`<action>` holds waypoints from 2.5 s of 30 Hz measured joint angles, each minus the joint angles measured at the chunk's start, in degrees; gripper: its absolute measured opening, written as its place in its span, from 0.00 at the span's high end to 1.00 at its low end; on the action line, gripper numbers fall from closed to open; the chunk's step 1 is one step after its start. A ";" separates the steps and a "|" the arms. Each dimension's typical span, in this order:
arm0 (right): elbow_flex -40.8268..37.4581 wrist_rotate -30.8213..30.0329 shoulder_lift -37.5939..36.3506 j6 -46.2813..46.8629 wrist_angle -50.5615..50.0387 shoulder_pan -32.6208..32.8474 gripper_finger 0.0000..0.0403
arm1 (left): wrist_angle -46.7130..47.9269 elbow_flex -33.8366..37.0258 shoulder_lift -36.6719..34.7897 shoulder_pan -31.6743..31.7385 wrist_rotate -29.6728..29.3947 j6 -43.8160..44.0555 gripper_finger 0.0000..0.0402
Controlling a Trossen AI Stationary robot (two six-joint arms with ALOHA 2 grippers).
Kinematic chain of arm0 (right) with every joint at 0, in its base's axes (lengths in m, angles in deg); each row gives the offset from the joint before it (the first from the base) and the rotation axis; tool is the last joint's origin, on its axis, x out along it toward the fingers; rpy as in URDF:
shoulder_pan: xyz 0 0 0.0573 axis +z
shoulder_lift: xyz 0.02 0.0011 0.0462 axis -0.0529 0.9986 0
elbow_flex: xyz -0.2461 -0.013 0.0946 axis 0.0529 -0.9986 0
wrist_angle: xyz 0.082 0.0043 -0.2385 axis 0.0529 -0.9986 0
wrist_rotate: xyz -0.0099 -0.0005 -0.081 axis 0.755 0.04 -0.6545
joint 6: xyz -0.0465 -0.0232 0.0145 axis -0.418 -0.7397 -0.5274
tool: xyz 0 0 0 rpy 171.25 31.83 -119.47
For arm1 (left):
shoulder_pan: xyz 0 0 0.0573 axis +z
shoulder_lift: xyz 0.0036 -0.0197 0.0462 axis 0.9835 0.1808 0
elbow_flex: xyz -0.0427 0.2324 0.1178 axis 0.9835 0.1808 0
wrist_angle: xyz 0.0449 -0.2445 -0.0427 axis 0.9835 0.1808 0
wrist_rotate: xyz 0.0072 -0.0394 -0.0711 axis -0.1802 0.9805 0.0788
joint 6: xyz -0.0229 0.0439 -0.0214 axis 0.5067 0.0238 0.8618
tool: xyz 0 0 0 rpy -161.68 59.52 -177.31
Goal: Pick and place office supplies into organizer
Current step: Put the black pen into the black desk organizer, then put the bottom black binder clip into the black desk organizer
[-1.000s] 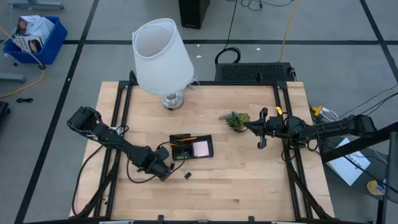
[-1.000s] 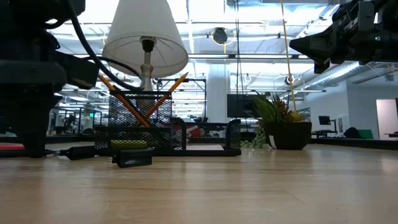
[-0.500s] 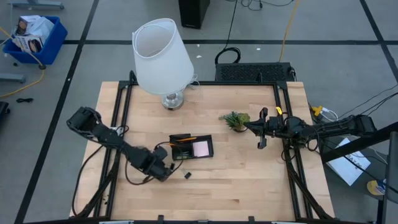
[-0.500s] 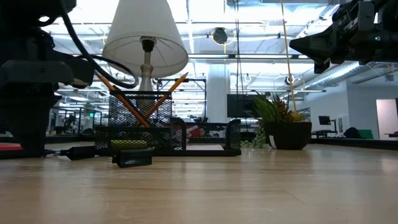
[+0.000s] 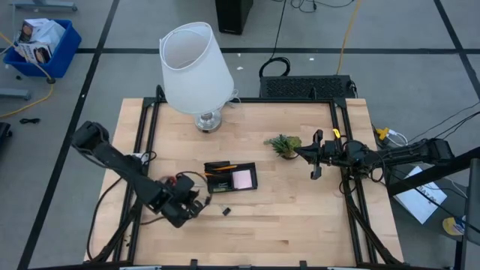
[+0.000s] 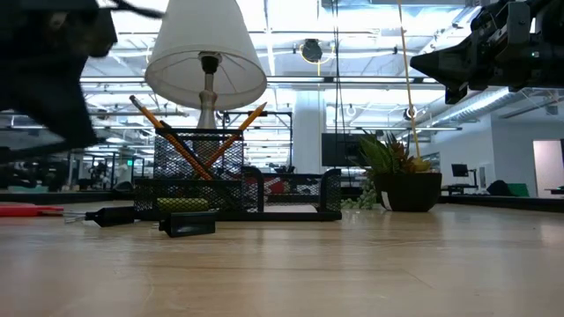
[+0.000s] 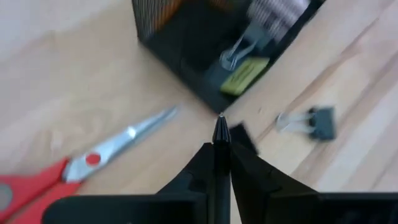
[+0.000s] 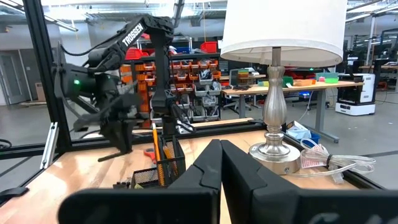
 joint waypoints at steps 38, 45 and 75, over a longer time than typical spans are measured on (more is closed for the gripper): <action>0.00 0.00 -0.01 0.01 0.00 -0.01 1.00 | -36.96 -0.07 -0.01 18.29 -38.30 -43.57 0.85; 0.02 0.00 0.00 0.00 0.00 0.00 1.00 | -41.35 -0.07 5.51 18.13 -38.71 -43.44 0.90; 0.02 0.00 0.00 0.02 0.00 0.00 1.00 | -36.23 -0.07 5.81 -0.46 -39.83 -46.14 0.78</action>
